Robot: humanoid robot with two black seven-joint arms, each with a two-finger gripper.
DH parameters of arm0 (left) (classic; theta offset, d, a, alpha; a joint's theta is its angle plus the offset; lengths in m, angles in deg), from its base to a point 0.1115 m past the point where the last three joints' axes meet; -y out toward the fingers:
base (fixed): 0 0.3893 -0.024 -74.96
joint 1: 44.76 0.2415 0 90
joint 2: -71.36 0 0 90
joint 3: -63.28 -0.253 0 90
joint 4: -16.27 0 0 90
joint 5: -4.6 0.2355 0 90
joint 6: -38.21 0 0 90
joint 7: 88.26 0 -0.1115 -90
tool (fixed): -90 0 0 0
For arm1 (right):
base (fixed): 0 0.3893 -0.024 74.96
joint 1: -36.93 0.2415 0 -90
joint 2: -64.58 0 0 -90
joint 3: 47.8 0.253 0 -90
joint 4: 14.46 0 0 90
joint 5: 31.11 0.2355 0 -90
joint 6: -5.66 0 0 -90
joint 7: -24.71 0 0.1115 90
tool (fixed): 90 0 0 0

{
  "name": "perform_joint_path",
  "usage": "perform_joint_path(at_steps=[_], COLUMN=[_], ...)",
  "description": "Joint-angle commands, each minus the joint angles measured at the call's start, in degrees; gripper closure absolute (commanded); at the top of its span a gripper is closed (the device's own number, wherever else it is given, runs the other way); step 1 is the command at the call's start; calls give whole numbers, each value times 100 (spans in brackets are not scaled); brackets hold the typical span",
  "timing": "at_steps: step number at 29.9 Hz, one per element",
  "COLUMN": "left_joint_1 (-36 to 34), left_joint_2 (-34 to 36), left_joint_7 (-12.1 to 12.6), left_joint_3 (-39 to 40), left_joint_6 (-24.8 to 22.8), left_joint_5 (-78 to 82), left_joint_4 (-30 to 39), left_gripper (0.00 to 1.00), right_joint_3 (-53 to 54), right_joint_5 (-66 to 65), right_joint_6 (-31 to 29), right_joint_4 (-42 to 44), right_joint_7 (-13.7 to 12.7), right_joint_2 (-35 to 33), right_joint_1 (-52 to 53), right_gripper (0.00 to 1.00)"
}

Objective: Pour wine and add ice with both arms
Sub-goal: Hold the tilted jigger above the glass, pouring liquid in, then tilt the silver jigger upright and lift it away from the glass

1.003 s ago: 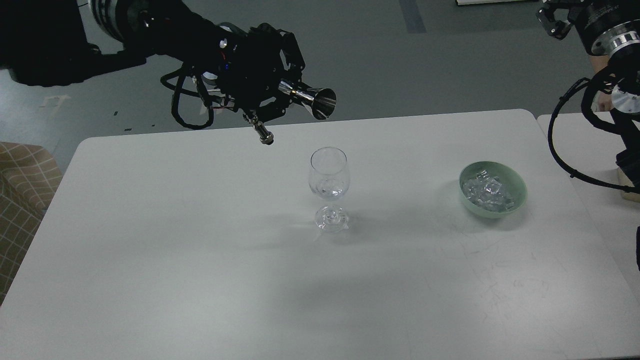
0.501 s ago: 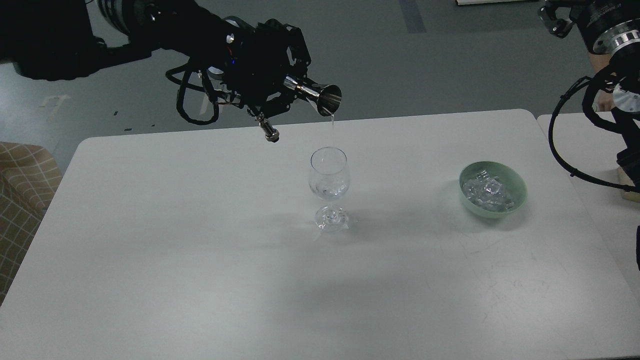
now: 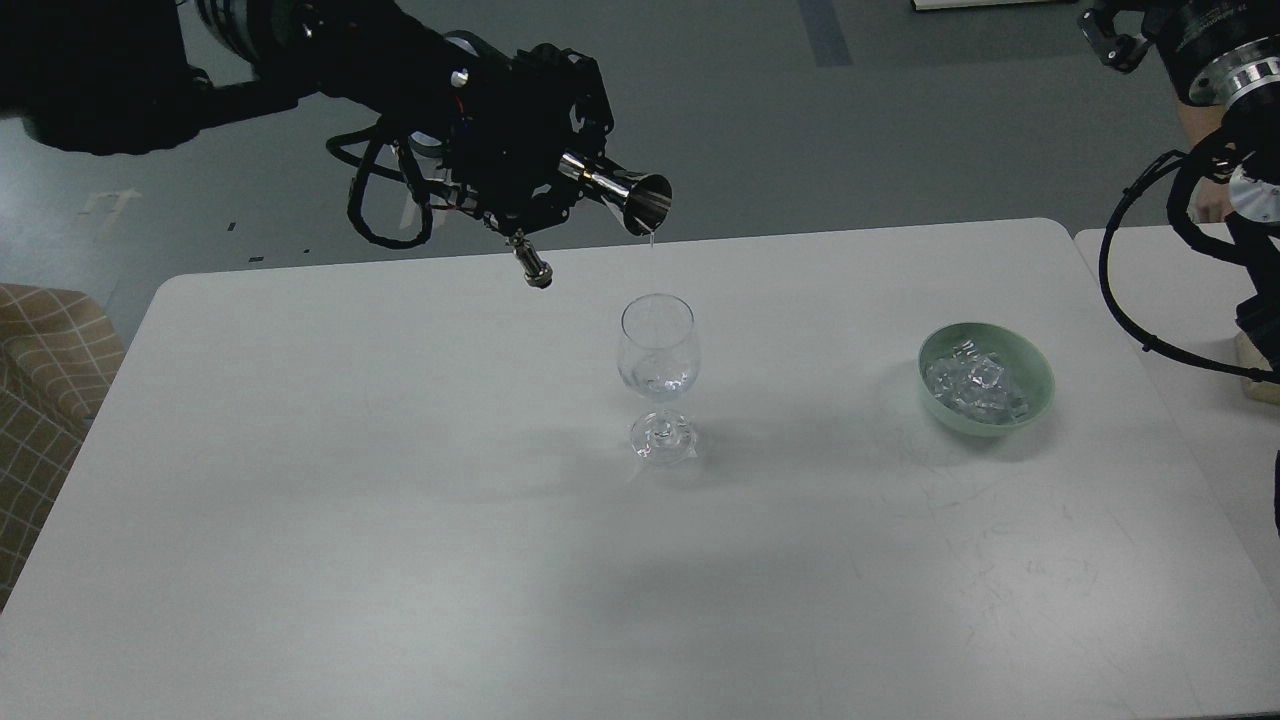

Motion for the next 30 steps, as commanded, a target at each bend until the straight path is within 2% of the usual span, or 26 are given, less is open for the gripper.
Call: perform_joint_path(at_steps=[1,30], left_joint_1=[2,-279], left_joint_2=[17,-54], left_joint_7=[0,0], left_joint_3=[-5,-172], left_joint_6=[3,3], left_joint_5=[0,0], left_joint_4=[-8,10], left_gripper=[80,79], right_joint_3=[8,17], right_joint_5=[0,0], right_joint_6=[1,1], right_joint_4=[1,0], right_joint_7=[1,1], right_joint_2=[16,-36], right_joint_1=[-18,-36], right_gripper=[0,0])
